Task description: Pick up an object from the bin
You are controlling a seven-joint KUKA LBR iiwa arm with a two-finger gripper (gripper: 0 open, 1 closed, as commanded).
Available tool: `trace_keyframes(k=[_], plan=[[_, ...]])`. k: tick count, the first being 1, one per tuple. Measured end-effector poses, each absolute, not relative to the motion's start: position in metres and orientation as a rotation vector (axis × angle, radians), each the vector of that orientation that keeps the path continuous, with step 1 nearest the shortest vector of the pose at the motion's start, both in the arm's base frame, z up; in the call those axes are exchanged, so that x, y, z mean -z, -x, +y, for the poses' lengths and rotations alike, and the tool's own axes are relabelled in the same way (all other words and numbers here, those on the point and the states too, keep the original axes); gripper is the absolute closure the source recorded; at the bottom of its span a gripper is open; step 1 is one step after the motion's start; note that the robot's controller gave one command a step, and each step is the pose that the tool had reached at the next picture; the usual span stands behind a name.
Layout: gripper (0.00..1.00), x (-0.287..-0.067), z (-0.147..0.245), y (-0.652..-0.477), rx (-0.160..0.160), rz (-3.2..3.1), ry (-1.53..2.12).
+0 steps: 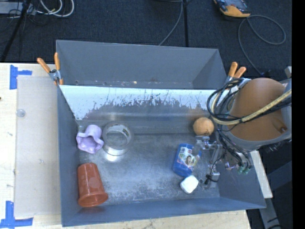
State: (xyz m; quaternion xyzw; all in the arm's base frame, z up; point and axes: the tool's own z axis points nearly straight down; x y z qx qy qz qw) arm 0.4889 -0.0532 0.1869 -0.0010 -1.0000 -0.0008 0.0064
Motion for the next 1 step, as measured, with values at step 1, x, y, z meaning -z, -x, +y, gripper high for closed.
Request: trace_keyframes(k=[1], plan=[[0.00,-0.1905,-0.0529,-0.4906,0.001,-3.137,-0.001]])
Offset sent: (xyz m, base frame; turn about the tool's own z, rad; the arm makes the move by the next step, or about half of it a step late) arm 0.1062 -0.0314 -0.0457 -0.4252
